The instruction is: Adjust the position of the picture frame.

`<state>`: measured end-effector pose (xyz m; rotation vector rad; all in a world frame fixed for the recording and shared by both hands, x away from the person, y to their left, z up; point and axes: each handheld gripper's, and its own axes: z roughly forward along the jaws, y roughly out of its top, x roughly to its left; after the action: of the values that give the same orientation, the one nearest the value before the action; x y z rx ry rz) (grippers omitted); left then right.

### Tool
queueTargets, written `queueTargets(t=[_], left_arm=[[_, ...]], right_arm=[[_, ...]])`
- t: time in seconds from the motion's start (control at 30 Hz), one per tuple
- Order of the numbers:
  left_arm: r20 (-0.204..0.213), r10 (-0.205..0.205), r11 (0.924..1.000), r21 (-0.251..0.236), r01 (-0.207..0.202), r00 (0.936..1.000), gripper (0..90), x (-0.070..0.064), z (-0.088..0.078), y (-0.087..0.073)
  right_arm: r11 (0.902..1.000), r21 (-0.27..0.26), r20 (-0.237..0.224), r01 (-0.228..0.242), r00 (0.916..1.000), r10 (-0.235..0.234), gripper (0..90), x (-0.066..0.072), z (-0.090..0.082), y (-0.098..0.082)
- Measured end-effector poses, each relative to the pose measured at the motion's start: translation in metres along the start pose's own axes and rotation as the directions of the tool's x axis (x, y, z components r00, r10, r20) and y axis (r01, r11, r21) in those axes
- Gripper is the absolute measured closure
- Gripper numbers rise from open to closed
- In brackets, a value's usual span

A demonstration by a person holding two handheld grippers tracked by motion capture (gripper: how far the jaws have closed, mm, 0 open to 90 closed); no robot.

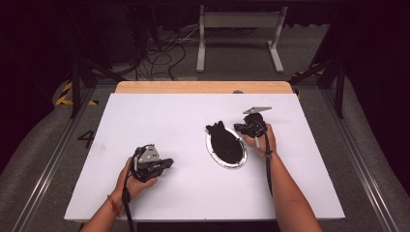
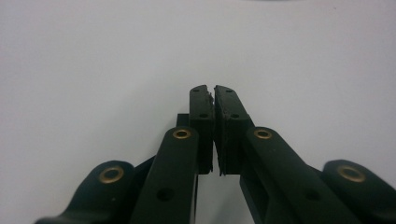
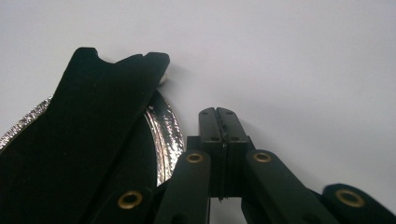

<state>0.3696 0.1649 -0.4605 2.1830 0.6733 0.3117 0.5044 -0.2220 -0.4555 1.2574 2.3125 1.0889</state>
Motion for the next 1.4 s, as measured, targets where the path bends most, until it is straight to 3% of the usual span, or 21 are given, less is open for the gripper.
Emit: queueTargets(t=[0.2, 0.33, 0.47, 0.57, 0.7, 0.77, 0.87, 0.97, 1.07, 1.13, 1.2, 1.27, 1.37, 1.4], left_arm=[[-0.013, -0.032, 0.9995, -0.01, 0.031, 0.9994, 87.0, 0.005, -0.001, -0.002], [-0.015, -0.029, 0.9996, -0.005, 0.029, 0.9995, 87.1, 0.003, 0.0, -0.001], [-0.011, -0.018, 0.9998, 0.004, 0.018, 0.9998, 87.5, 0.002, 0.001, 0.0], [-0.005, -0.017, 0.9998, 0.006, 0.017, 0.9998, 87.6, 0.001, 0.002, -0.001], [-0.005, -0.012, 0.9999, 0.011, 0.012, 0.9999, 87.5, 0.001, 0.005, 0.0], [-0.003, -0.013, 0.9998, 0.018, 0.013, 0.9999, 87.5, -0.001, 0.007, 0.001], [0.0, 0.0, 0.9994, 0.035, 0.0, 1.0, 87.3, -0.004, 0.012, 0.003], [0.004, 0.012, 0.9993, 0.036, -0.012, 0.9999, 87.3, -0.006, 0.015, 0.006], [0.009, 0.014, 0.9991, 0.041, -0.014, 0.9999, 87.2, -0.007, 0.019, 0.007], [0.005, 0.016, 0.999, 0.041, -0.016, 0.9999, 87.2, -0.007, 0.02, 0.008], [0.005, 0.011, 0.999, 0.043, -0.012, 0.9999, 87.2, -0.007, 0.02, 0.008], [0.002, 0.011, 0.9991, 0.042, -0.011, 0.9999, 87.2, -0.006, 0.021, 0.009], [0.0, 0.015, 0.9988, 0.047, -0.015, 0.9999, 87.1, -0.006, 0.022, 0.01], [0.0, 0.015, 0.9988, 0.047, -0.015, 0.9999, 86.6, -0.006, 0.023, 0.011]], right_arm=[[0.9999, 0.005, -0.029, -0.012, 0.9995, 0.012, 90.0, 0.004, 0.009, 0.007], [0.9996, 0.019, -0.019, 0.02, 0.9996, -0.02, 90.0, 0.011, 0.015, 0.014], [0.998, 0.033, -0.065, 0.054, 0.9965, -0.052, 90.0, 0.026, 0.024, 0.02], [0.9894, 0.066, -0.08, 0.129, 0.9891, -0.124, 90.0, 0.047, 0.03, 0.028], [0.9667, 0.102, -0.137, 0.235, 0.9657, -0.22, 90.0, 0.076, 0.034, 0.031], [0.9551, 0.113, -0.122, 0.274, 0.9578, -0.26, 90.0, 0.088, 0.035, 0.031], [0.958, 0.106, -0.16, 0.266, 0.9554, -0.248, 90.0, 0.093, 0.034, 0.029], [0.9551, 0.098, -0.161, 0.28, 0.9514, -0.262, 90.0, 0.103, 0.033, 0.025], [0.9458, 0.094, -0.172, 0.311, 0.9408, -0.292, 90.0, 0.113, 0.032, 0.022], [0.9317, 0.089, -0.154, 0.352, 0.929, -0.336, 90.0, 0.123, 0.03, 0.02], [0.929, 0.086, -0.148, 0.36, 0.9268, -0.345, 90.0, 0.127, 0.029, 0.018], [0.9266, 0.076, -0.175, 0.368, 0.9198, -0.351, 90.0, 0.132, 0.028, 0.015], [0.9301, 0.068, -0.174, 0.361, 0.9223, -0.345, 90.0, 0.138, 0.025, 0.01], [0.9292, 0.065, -0.183, 0.364, 0.9196, -0.348, 90.0, 0.139, 0.023, 0.008]])
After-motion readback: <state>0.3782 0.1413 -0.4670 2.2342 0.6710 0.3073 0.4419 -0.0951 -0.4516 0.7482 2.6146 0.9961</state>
